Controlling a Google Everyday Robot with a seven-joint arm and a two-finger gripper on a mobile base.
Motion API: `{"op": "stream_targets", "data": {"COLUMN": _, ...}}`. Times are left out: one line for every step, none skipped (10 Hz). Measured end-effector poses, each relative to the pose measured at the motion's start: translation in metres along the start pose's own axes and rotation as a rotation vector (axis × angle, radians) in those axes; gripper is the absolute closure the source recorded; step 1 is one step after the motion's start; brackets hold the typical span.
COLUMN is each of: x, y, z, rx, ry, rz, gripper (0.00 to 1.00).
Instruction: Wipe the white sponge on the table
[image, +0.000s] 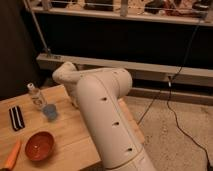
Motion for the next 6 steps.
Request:
{"op": "stream_targets", "data": {"x": 0.002, "y": -0.016, "z": 0.004, "rx": -0.001, "ry": 0.003, "rz": 0.048, "gripper": 1.0}}
{"op": "stream_targets", "data": {"x": 0.006, "y": -0.026, "z": 0.006, "rx": 0.001, "ry": 0.005, "rz": 0.075, "gripper": 1.0}}
{"op": "stream_targets", "data": {"x": 0.017, "y": -0.043, "z": 0.01, "rx": 0.005, "ry": 0.018, "rz": 0.115, "gripper": 1.0}}
{"op": "stream_targets", "data": {"x": 0.027, "y": -0.056, "z": 0.012, "rx": 0.008, "ry": 0.027, "rz": 0.147, "gripper": 1.0}}
{"op": "stream_targets", "data": {"x": 0.05, "y": -0.077, "z": 0.017, "rx": 0.012, "ry": 0.048, "rz": 0.202, "gripper": 1.0}}
{"op": "stream_targets", "data": {"x": 0.062, "y": -0.087, "z": 0.019, "rx": 0.013, "ry": 0.058, "rz": 0.227, "gripper": 1.0}}
